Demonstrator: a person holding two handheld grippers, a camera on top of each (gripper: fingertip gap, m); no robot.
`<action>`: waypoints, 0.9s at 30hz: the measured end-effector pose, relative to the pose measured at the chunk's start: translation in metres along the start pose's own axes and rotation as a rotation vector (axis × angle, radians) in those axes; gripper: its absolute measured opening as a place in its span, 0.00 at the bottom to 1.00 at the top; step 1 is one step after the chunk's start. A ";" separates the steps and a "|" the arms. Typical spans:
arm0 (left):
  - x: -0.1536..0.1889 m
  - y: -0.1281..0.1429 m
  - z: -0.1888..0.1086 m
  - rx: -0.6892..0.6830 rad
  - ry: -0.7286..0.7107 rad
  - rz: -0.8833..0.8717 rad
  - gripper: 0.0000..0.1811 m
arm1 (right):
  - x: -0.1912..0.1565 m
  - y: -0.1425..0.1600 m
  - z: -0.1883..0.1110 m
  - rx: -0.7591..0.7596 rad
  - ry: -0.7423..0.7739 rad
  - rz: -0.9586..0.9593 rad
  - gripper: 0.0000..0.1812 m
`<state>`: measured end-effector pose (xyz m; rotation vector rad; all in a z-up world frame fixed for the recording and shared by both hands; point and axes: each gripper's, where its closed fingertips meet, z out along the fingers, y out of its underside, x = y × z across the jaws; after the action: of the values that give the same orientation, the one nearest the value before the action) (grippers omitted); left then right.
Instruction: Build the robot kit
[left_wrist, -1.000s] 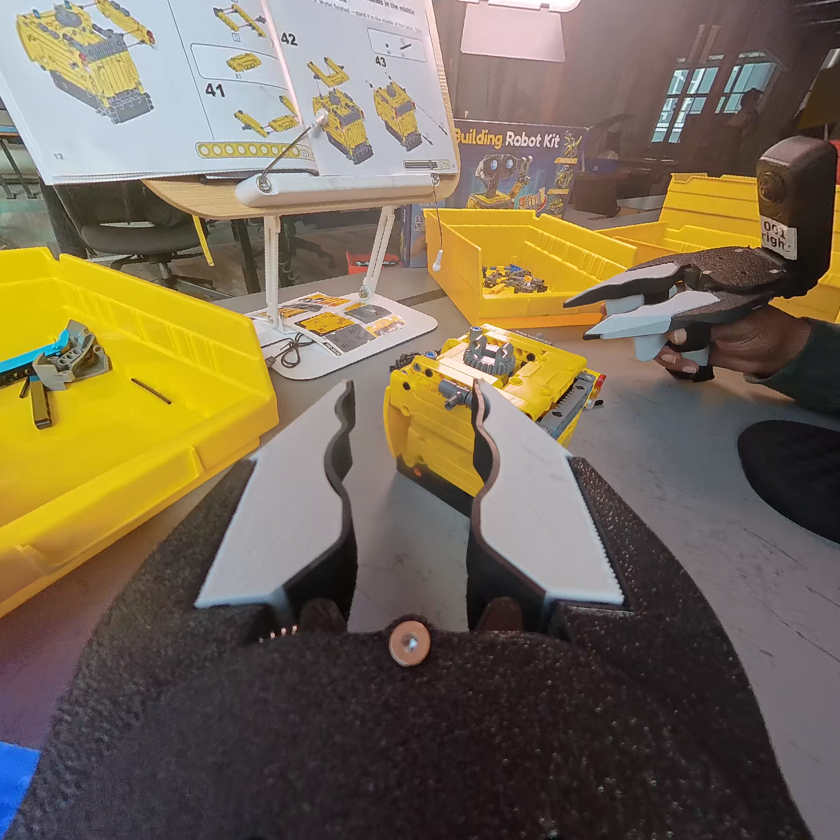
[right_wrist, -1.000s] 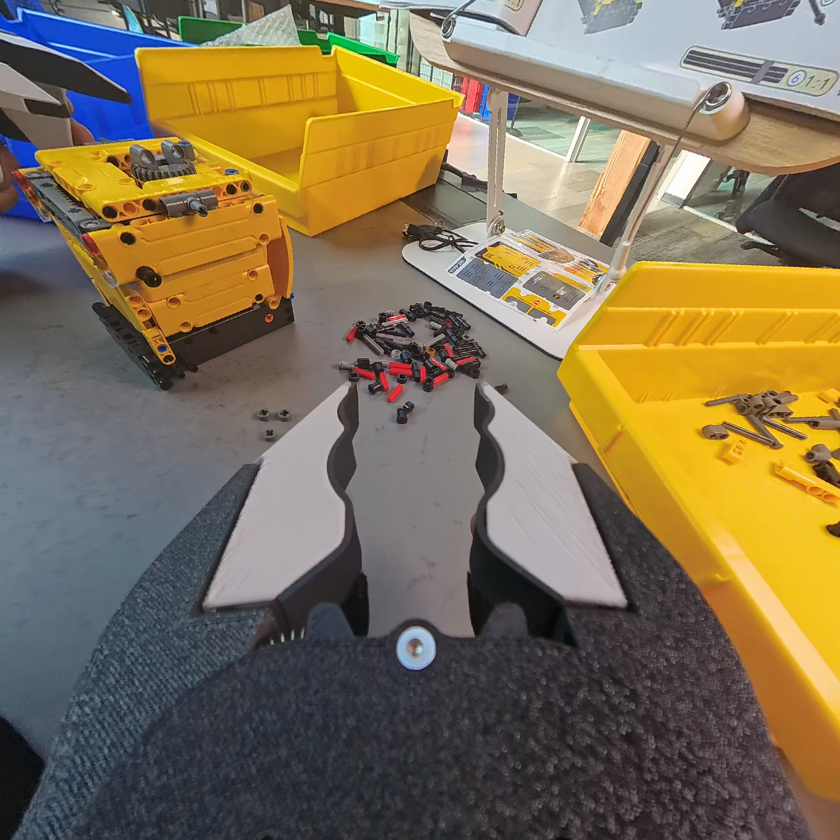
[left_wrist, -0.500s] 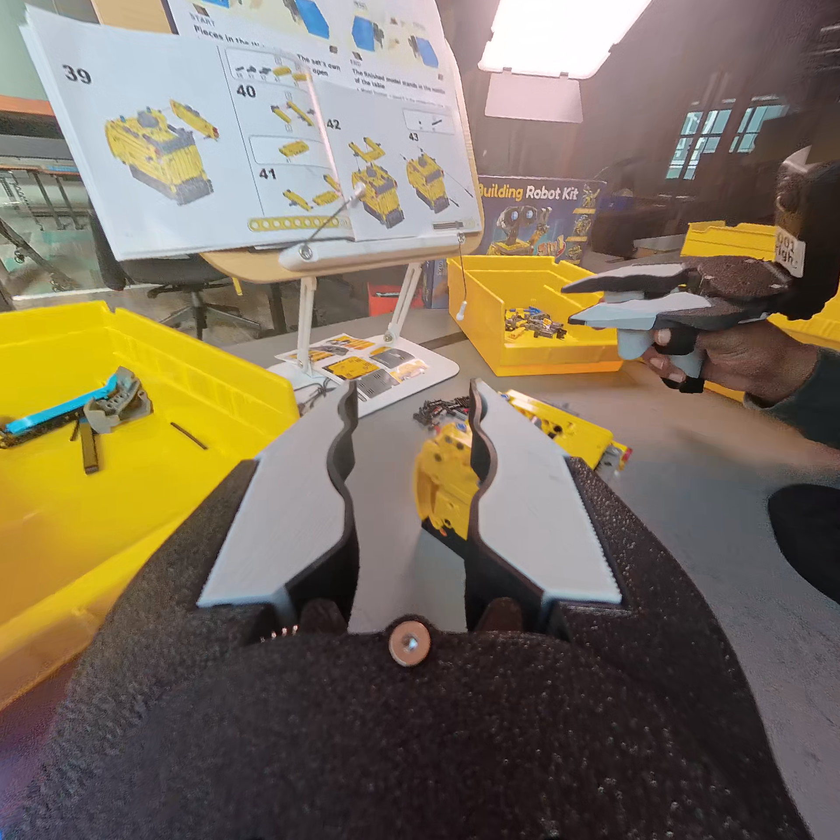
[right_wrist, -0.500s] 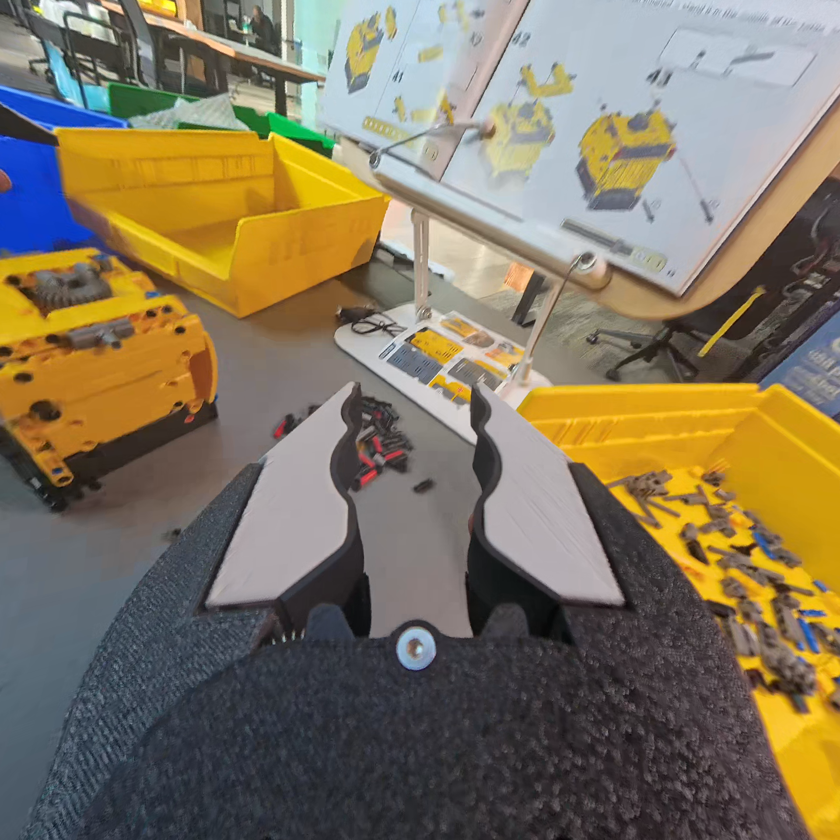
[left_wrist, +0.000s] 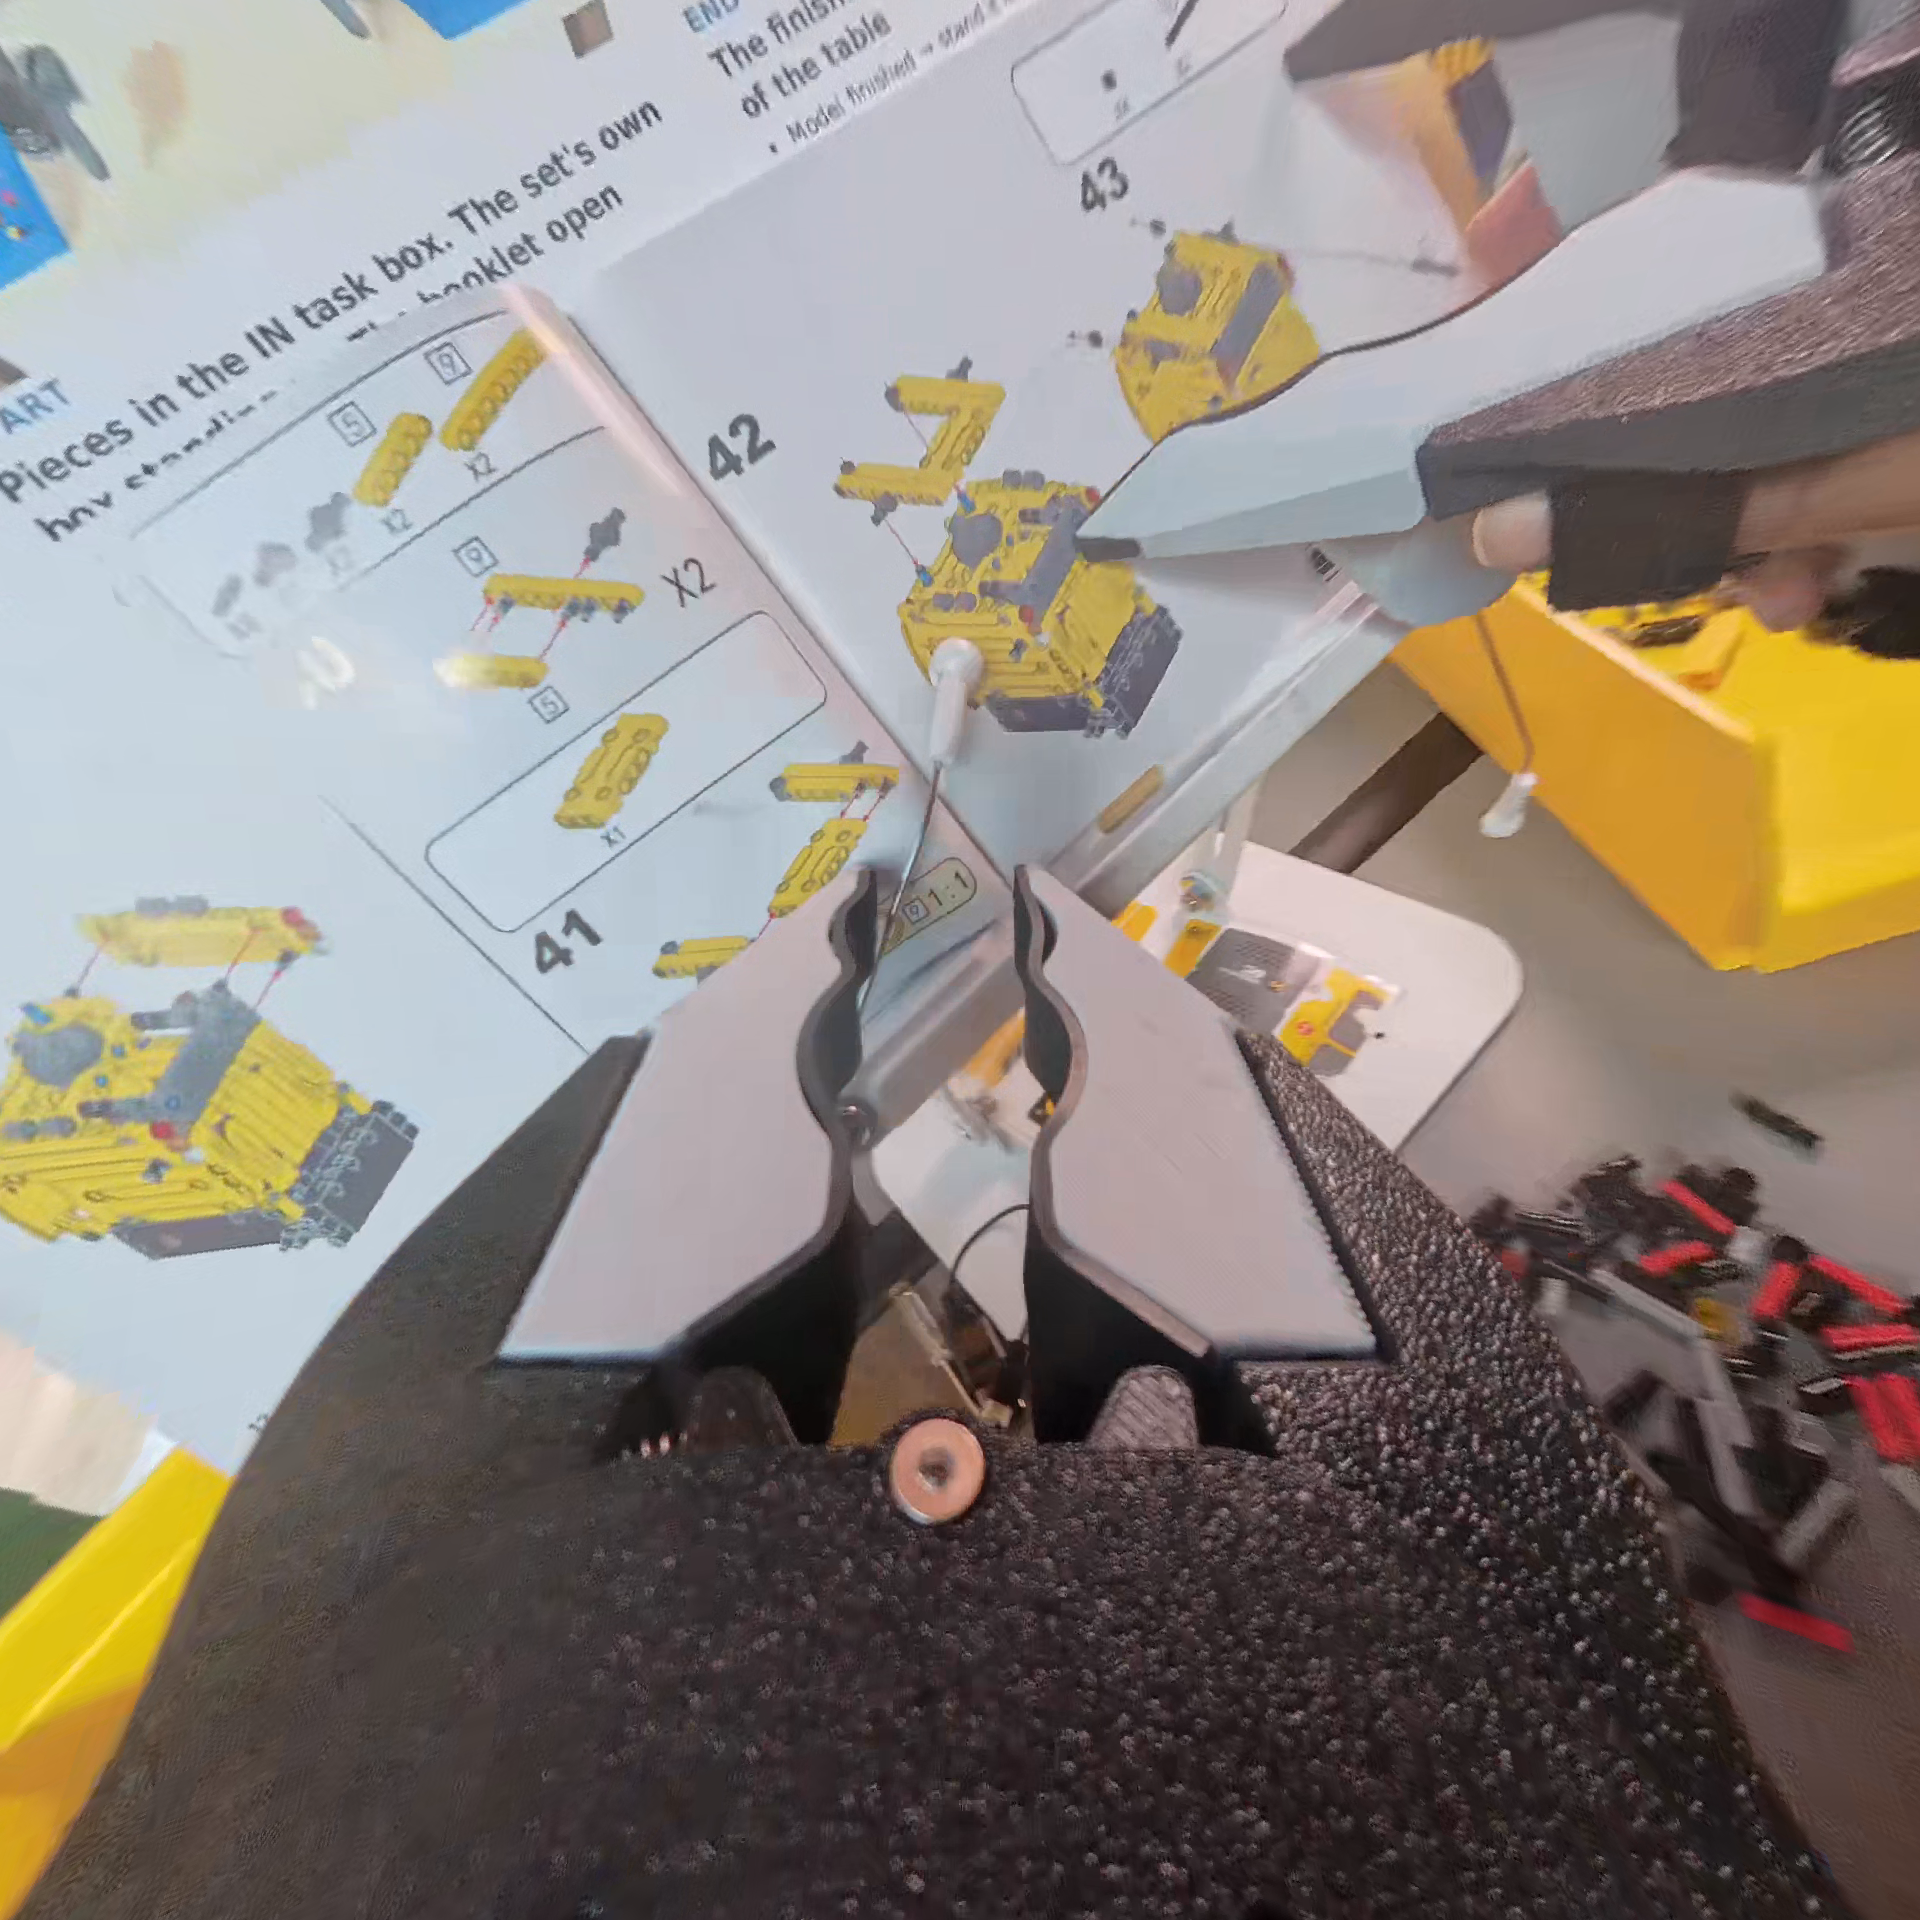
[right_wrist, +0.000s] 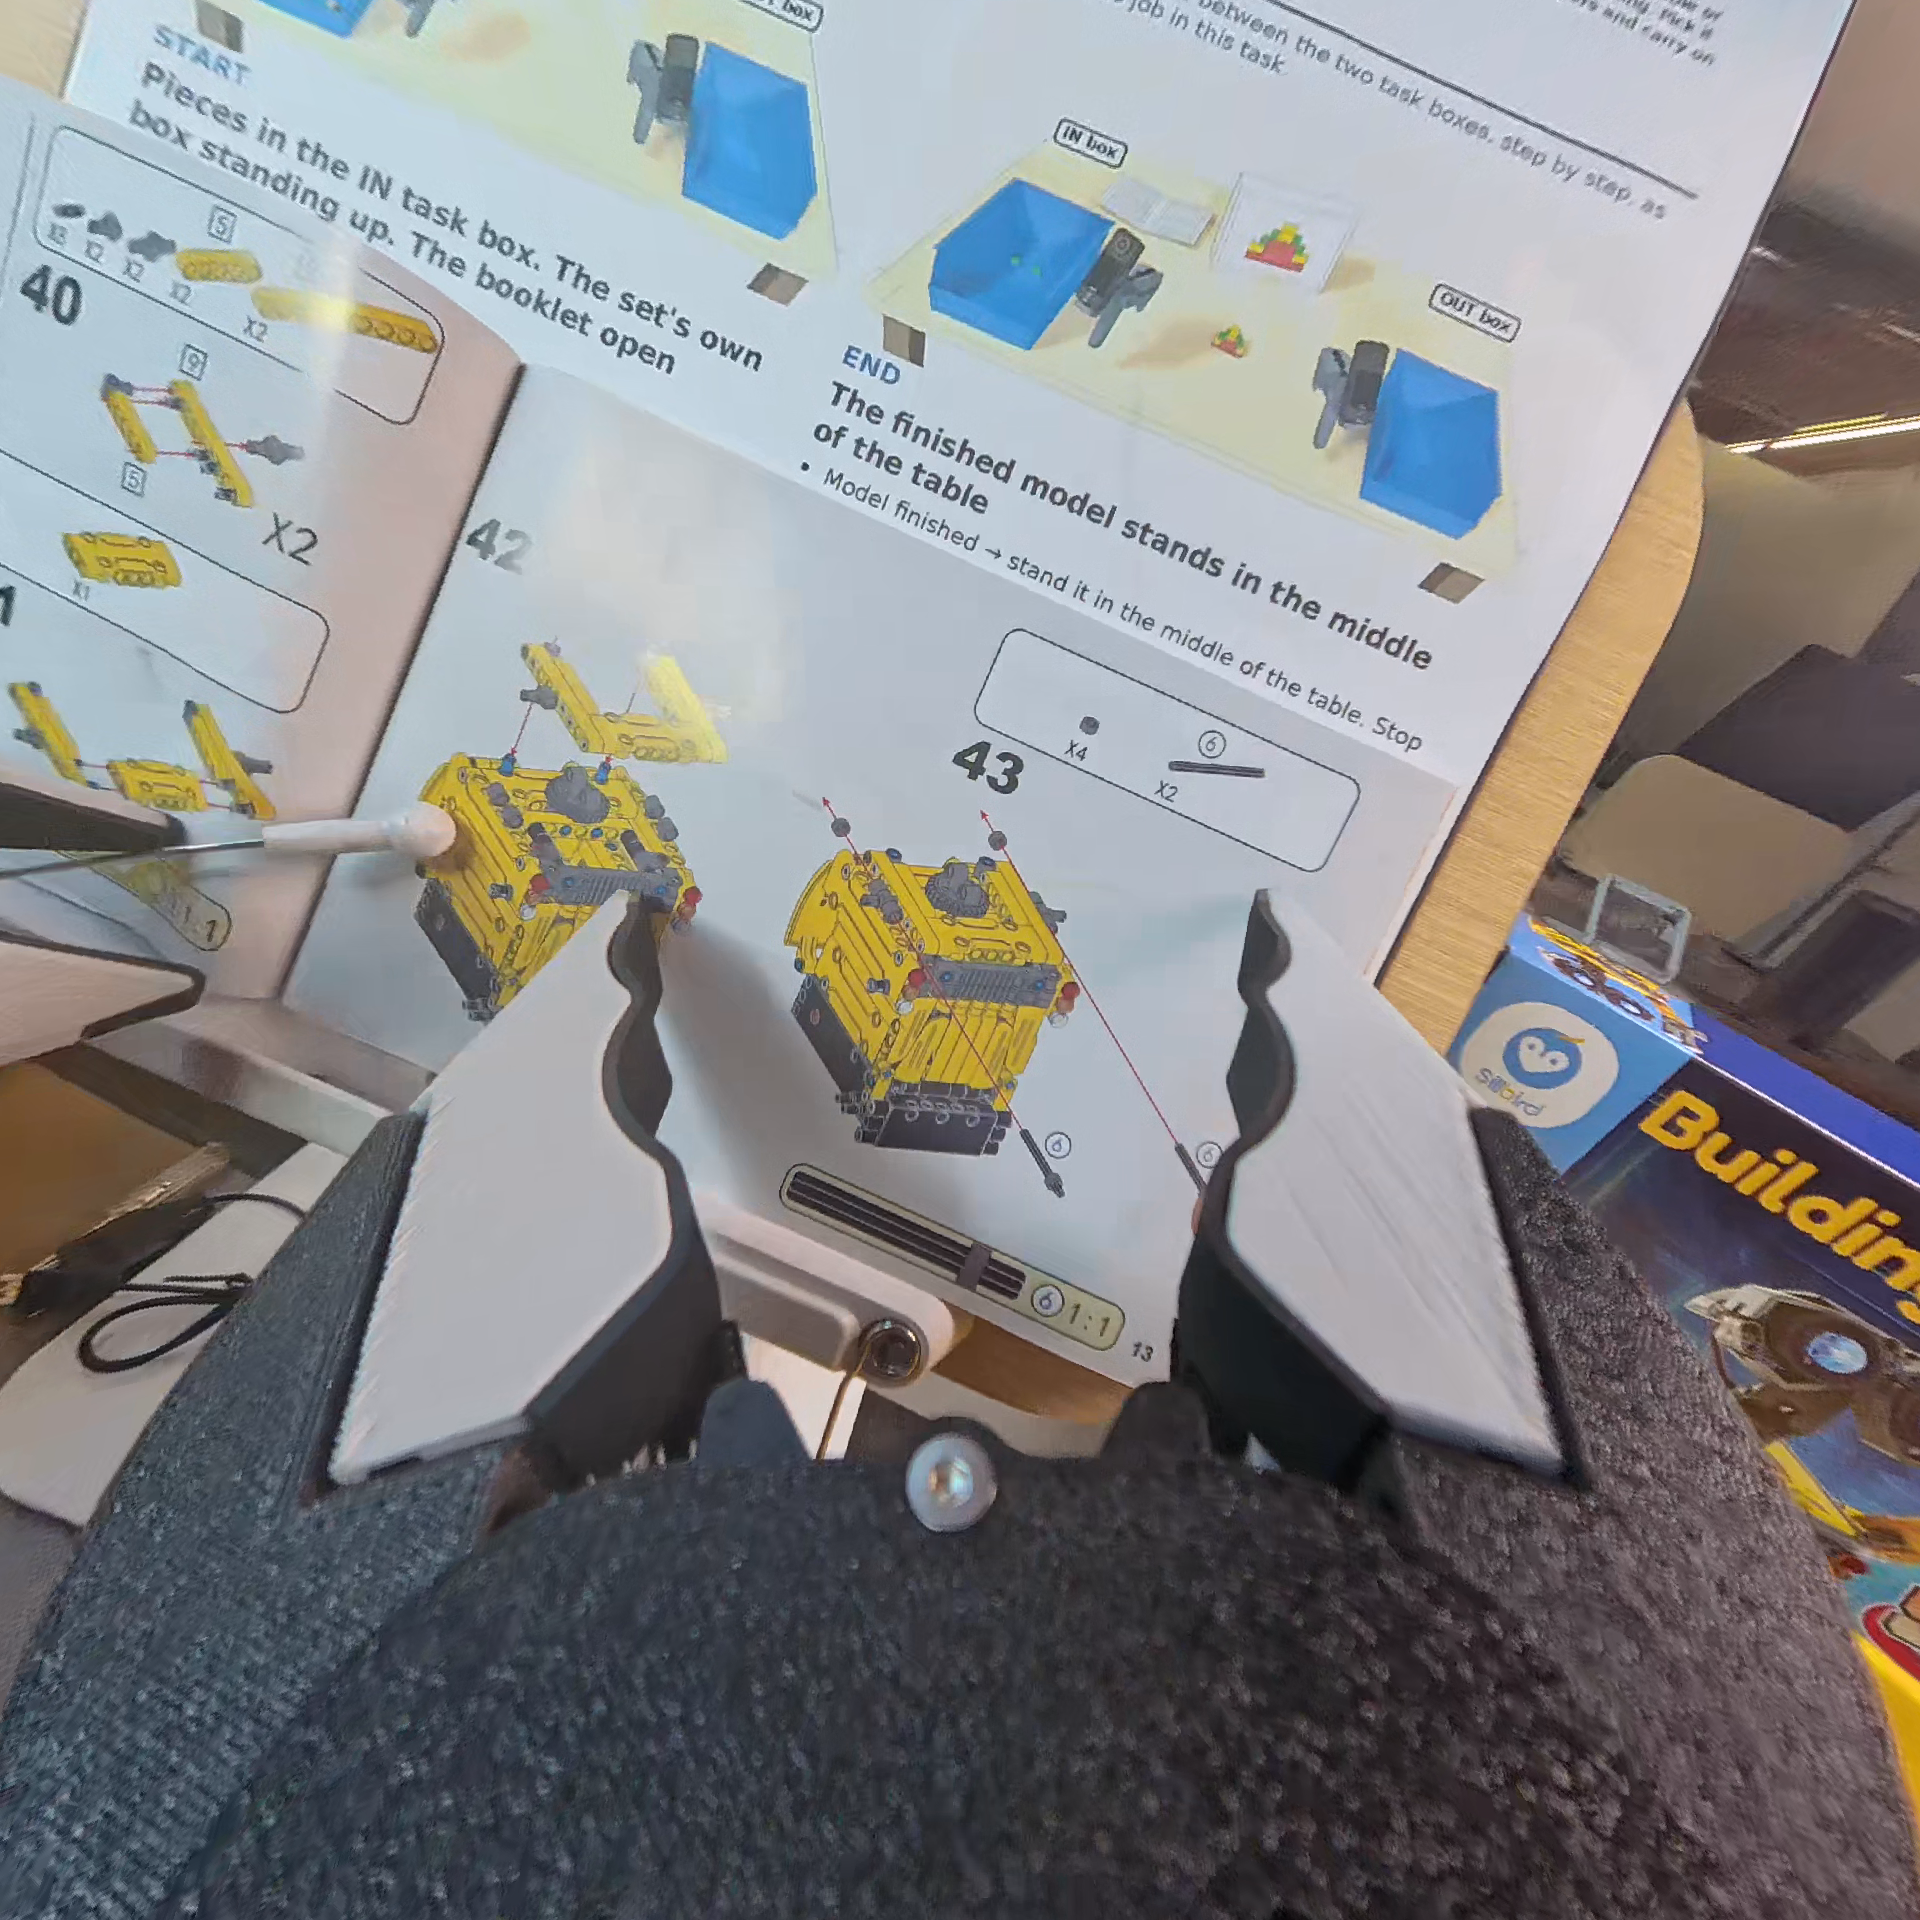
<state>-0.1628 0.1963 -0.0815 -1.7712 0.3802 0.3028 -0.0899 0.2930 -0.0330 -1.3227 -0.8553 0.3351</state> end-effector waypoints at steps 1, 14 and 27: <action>-0.005 0.003 0.006 -0.010 -0.051 0.048 0.12 | 0.000 0.001 0.002 0.004 0.022 -0.006 0.61; -0.050 0.011 -0.014 0.126 -0.143 -0.348 0.01 | 0.002 0.000 0.001 -0.019 0.052 0.044 0.64; -0.057 0.026 -0.025 0.173 -0.107 -0.544 0.03 | -0.010 0.001 0.002 -0.036 0.047 0.064 0.50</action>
<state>-0.2250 0.1721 -0.0760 -1.6091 -0.1531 -0.0244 -0.0976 0.2875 -0.0374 -1.3883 -0.7838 0.3389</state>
